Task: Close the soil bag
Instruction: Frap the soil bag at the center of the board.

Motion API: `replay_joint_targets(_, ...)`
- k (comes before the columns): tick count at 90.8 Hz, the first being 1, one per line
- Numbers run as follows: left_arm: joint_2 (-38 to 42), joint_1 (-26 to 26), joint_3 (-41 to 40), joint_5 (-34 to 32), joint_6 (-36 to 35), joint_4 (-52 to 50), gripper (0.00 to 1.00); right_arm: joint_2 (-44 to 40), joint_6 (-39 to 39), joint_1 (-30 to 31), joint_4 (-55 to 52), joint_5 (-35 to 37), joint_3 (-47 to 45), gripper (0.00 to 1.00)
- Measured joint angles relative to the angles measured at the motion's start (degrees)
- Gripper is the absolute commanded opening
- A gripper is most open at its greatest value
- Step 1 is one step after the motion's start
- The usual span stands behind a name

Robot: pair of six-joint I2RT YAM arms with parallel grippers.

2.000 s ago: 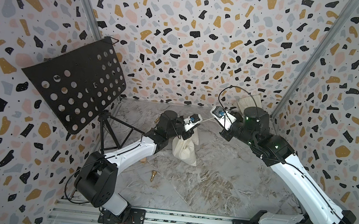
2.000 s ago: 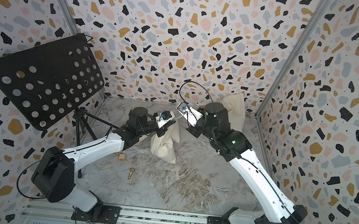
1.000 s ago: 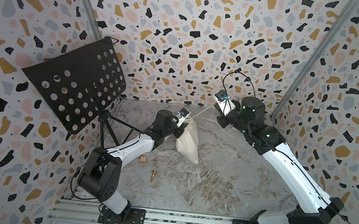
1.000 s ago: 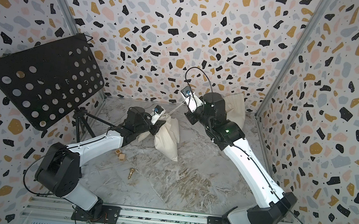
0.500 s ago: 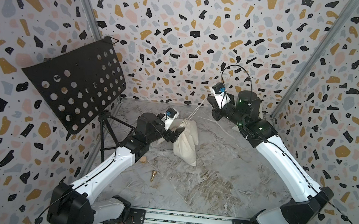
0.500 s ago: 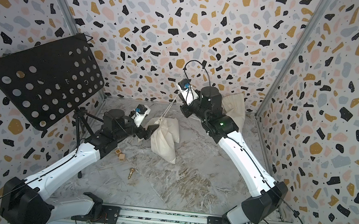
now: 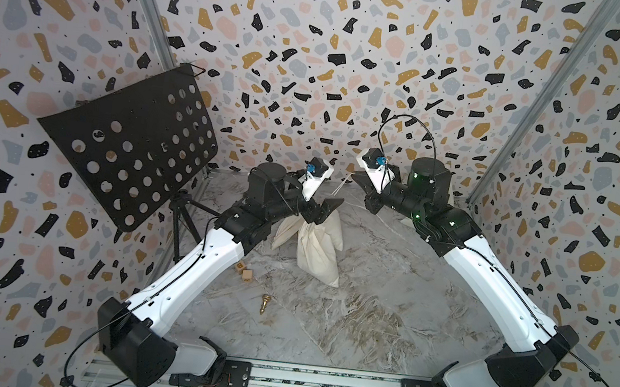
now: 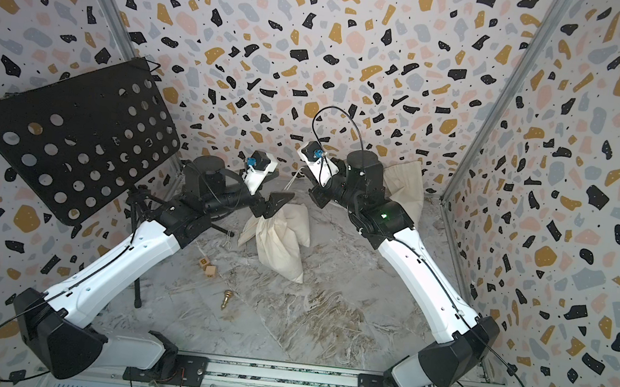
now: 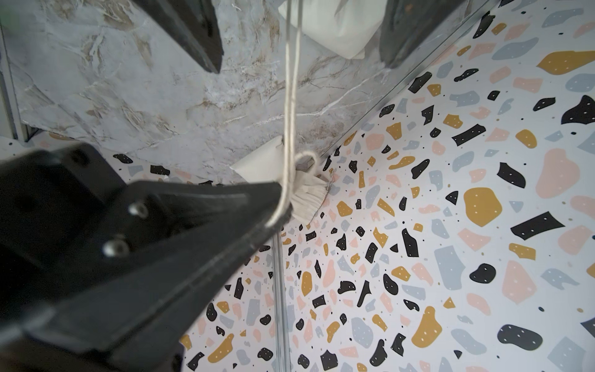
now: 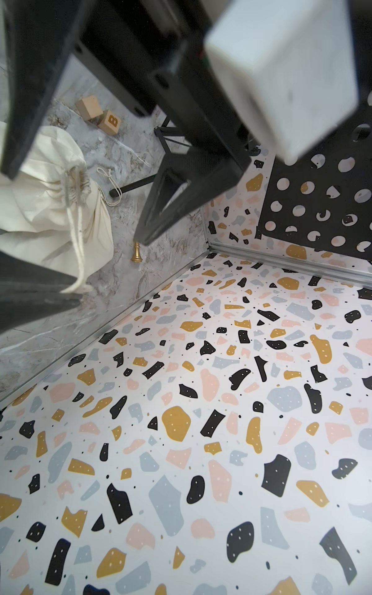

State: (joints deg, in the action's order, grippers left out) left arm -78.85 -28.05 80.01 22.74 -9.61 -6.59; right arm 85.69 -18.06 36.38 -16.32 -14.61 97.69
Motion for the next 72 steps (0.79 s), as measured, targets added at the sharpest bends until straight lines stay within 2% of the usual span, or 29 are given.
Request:
replay_joint_targets(7, -2.2, -0.2, 2.8, -0.6, -0.2, -2.0, 0.63, -0.4, -0.3, 0.0, -0.1, -0.4, 0.0, 0.00)
replay_joint_targets(13, -3.3, -0.3, 4.1, -0.7, -0.5, -3.9, 0.53, -0.8, -0.4, 0.0, -0.2, -0.6, 0.0, 0.00)
replay_joint_targets(31, -4.3, -1.0, 5.4, -0.9, -1.5, -7.9, 0.00, -1.0, -0.3, 0.1, -0.5, -1.4, 0.0, 0.00)
replay_joint_targets(33, -4.3, -1.0, 5.4, -1.1, -1.0, -8.1, 0.00, -1.0, -0.2, 0.1, -0.5, -1.4, 0.0, 0.01)
replay_joint_targets(38, -4.3, -1.2, 6.2, -2.2, 0.0, -8.5, 0.00, -1.1, 0.2, 0.1, -0.3, -1.1, -0.1, 0.13)
replay_joint_targets(43, -4.3, -1.3, 7.3, -3.4, 1.5, -9.2, 0.00, -2.0, 0.6, 0.1, 1.4, -0.2, -1.7, 0.20)
replay_joint_targets(65, -4.3, -1.3, 9.4, -9.0, 9.8, -9.3, 0.00, -13.0, 3.0, -0.4, 8.7, 8.4, -18.2, 0.44)
replay_joint_targets(72, -4.1, -1.3, 9.3, -9.8, 12.5, -8.9, 0.00, -17.0, 4.2, -1.1, 11.1, 10.1, -23.4, 0.47)
